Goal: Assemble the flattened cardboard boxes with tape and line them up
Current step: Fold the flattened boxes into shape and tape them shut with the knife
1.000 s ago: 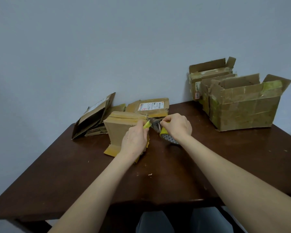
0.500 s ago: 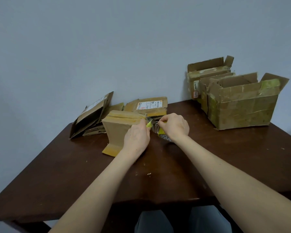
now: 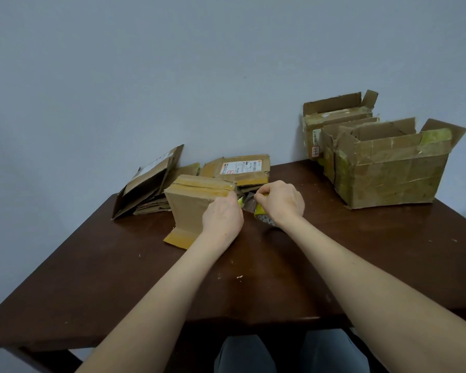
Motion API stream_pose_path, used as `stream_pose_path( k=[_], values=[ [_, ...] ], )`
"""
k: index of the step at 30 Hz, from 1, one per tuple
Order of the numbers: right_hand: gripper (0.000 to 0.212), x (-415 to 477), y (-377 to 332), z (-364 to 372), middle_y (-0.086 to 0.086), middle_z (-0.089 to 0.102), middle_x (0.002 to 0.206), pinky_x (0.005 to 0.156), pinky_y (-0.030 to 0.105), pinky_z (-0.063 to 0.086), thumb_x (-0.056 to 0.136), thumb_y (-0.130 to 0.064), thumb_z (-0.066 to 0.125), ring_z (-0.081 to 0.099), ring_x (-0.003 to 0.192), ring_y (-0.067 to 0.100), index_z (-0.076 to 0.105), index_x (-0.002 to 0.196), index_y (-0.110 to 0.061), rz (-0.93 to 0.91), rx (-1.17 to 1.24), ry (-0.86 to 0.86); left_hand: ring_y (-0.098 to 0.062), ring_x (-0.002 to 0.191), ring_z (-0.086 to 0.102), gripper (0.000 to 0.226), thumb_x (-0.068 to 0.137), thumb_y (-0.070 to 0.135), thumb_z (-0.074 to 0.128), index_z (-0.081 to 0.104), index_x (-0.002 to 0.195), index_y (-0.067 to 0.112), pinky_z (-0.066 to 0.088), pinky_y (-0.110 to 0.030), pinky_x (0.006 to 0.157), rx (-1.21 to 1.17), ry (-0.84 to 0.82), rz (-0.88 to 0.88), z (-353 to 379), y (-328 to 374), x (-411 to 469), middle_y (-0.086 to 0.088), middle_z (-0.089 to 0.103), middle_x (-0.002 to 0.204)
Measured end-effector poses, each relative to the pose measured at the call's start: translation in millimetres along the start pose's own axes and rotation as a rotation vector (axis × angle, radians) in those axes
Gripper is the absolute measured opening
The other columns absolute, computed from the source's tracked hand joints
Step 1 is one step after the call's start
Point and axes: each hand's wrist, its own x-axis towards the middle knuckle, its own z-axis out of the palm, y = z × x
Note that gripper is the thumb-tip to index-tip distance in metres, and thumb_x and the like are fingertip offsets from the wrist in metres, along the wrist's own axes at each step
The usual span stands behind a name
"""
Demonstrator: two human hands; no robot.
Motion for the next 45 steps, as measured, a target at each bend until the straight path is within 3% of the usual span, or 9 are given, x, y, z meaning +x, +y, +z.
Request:
stream_pose_path(
  k=[10,15,20,23,27,31,37,41,45],
  values=[
    [0.019,-0.7,7.9,-5.1,-0.002,0.071,0.097,0.07,0.027,0.044,0.089,-0.037,0.057,0.062,0.093,0.022,0.075,0.095,-0.032,0.05,0.147,0.017,-0.033,0.104,0.058,0.023,0.096,0.013,0.045,0.054,0.117,0.008,0.044,-0.037,0.071,0.1,-0.096,-0.056,0.2,0.5,0.4,-0.014,0.06,0.113],
    [0.017,7.5,31.9,-23.1,-0.006,0.069,0.1,0.07,0.027,0.04,0.088,-0.038,0.06,0.054,0.086,0.015,0.075,0.094,-0.032,0.131,0.318,0.071,-0.033,0.093,0.061,0.019,0.098,0.024,0.045,0.055,0.11,0.012,0.049,-0.039,0.068,0.023,-0.084,0.026,16.8,-12.2,-10.9,-0.012,0.062,0.103],
    [0.014,9.3,37.8,-30.5,-0.006,0.067,0.102,0.074,0.027,0.038,0.088,-0.036,0.062,0.048,0.087,0.011,0.074,0.093,-0.03,0.166,0.448,0.112,-0.028,0.104,0.058,0.026,0.099,0.025,0.041,0.054,0.118,0.013,0.052,-0.041,0.082,0.04,-0.205,0.123,42.6,2.4,-25.4,-0.008,0.057,0.113],
    [0.016,11.6,43.0,-35.5,-0.004,0.069,0.105,0.076,0.029,0.042,0.087,-0.038,0.063,0.053,0.09,0.013,0.075,0.094,-0.03,0.158,0.422,0.144,-0.02,0.11,0.055,0.033,0.097,0.034,0.047,0.056,0.126,0.02,0.051,-0.033,0.083,0.004,0.01,0.215,36.1,8.1,-16.8,0.0,0.057,0.118],
    [0.017,12.4,45.7,-41.5,-0.003,0.071,0.104,0.078,0.031,0.049,0.087,-0.039,0.063,0.061,0.098,0.018,0.075,0.094,-0.031,0.142,0.379,0.168,-0.018,0.104,0.055,0.03,0.091,0.033,0.06,0.067,0.116,0.019,0.045,-0.029,0.077,-0.201,0.349,0.351,-3.6,46.4,8.4,0.001,0.062,0.106],
    [0.017,8.5,49.5,-47.3,-0.004,0.071,0.1,0.076,0.03,0.048,0.086,-0.038,0.062,0.062,0.096,0.019,0.076,0.093,-0.031,0.119,0.371,0.179,-0.02,0.117,0.049,0.035,0.09,0.042,0.058,0.067,0.118,0.023,0.044,-0.034,0.085,-0.12,0.166,0.286,-14.4,75.4,26.2,0.0,0.061,0.116],
    [0.02,8.2,65.4,-56.0,-0.003,0.071,0.099,0.075,0.031,0.046,0.091,-0.036,0.057,0.06,0.095,0.019,0.075,0.094,-0.029,0.035,0.348,0.18,-0.012,0.087,0.064,0.018,0.081,0.03,0.071,0.078,0.094,0.019,0.048,-0.026,0.079,-0.504,0.022,0.154,-3.5,89.0,34.2,0.002,0.074,0.091],
    [0.037,8.8,75.2,-62.1,-0.002,0.064,0.088,0.081,0.03,0.047,0.088,-0.037,0.064,0.06,0.094,0.018,0.059,0.12,-0.018,0.02,0.539,0.103,-0.014,0.08,0.061,0.013,0.082,0.023,0.07,0.078,0.088,0.015,0.041,-0.024,0.071,-0.582,0.072,0.056,0.7,93.7,35.7,-0.002,0.072,0.082],
    [0.045,7.1,79.5,-67.2,0.001,0.063,0.111,0.082,0.025,0.044,0.085,-0.028,0.071,0.057,0.098,0.011,0.058,0.127,-0.017,-0.087,0.526,-0.071,-0.012,0.079,0.058,0.012,0.085,0.023,0.067,0.077,0.088,0.017,0.038,-0.022,0.068,-0.645,0.109,0.022,1.6,95.4,36.8,-0.001,0.07,0.08]
  ],
)
